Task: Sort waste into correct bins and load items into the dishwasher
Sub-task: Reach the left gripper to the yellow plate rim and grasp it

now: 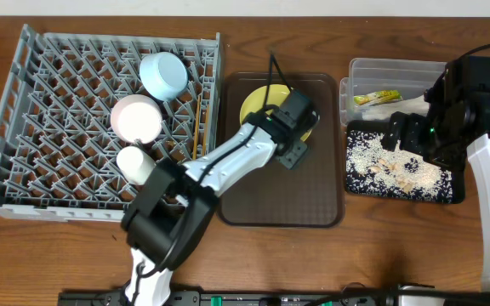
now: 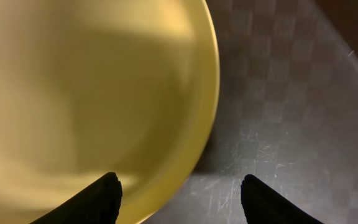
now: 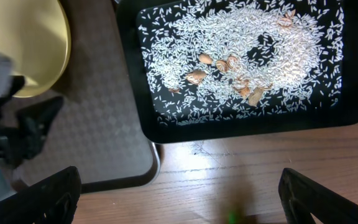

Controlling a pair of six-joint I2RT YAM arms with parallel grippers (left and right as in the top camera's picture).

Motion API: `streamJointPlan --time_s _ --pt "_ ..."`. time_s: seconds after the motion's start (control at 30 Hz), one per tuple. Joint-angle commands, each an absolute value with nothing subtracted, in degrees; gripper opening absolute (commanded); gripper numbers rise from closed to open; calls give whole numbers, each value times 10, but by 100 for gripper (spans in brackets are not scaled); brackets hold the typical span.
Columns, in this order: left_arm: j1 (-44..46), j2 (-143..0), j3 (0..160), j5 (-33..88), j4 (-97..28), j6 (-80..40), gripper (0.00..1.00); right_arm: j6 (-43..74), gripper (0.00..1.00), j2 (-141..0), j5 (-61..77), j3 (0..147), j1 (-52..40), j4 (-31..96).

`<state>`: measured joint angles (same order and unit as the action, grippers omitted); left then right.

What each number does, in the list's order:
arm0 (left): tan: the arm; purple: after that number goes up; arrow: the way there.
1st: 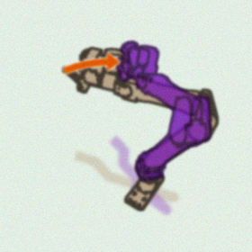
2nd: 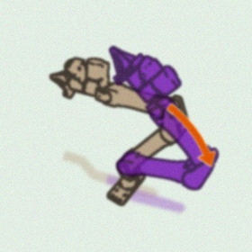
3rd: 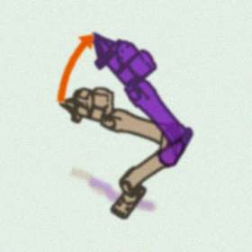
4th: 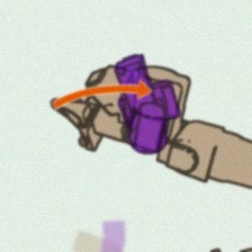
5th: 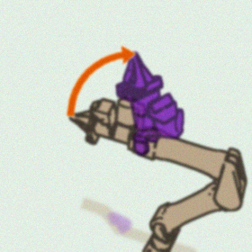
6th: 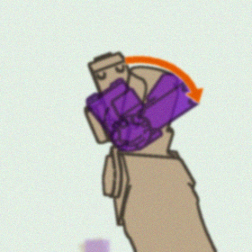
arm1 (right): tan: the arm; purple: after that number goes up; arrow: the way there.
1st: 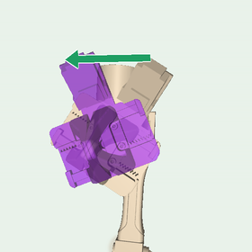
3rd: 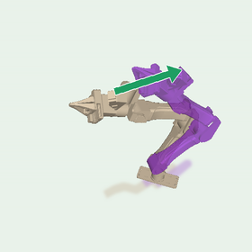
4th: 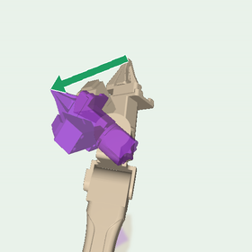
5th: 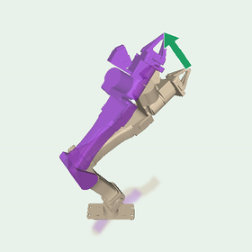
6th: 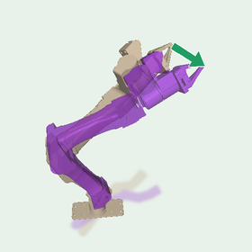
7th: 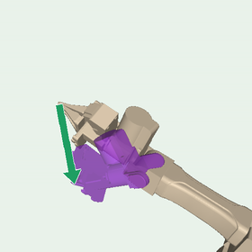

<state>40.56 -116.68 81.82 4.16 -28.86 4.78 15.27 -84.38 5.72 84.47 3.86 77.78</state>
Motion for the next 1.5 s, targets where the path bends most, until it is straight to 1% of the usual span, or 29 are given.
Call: streamJointPlan --time_s 0.0,0.17,0.33,0.37,0.43,0.47,0.53,0.6,0.7,0.77,0.8,0.83,0.97,1.27,1.47 --pt "415 -1181 827 41 -286 60 65 145 99 -843 54 846 42 778" --pt "422 -1193 827 41 -282 59 65 145 99 -843 54 846 42 778" --pt "434 -1197 814 41 -286 58 57 145 99 -843 54 846 42 778" --pt "436 -1197 814 41 -288 58 54 145 99 -843 54 846 42 778" --pt "439 -1197 814 41 -288 58 46 145 99 -843 54 846 42 778" --pt "441 -1197 814 41 -288 58 40 145 99 -843 54 846 42 778" --pt "444 -1197 814 41 -291 58 31 145 99 -843 54 846 42 778" --pt "445 -1197 814 41 -294 58 28 145 99 -843 54 846 42 779" --pt "445 -1197 814 41 -297 57 19 145 99 -843 54 846 42 779" --pt "445 -1197 814 41 -299 57 19 145 99 -843 54 846 42 779" --pt "445 -1197 814 41 -299 57 13 145 99 -843 54 846 42 778" --pt "445 -1197 814 41 -299 57 12 145 99 -843 54 846 42 779" --pt "445 -1197 814 41 -300 57 8 145 99 -843 54 846 42 779" --pt "446 -1190 816 41 -303 55 8 145 99 -843 54 846 42 779" --pt "446 -1141 830 41 -334 55 7 145 99 -843 54 846 42 780"
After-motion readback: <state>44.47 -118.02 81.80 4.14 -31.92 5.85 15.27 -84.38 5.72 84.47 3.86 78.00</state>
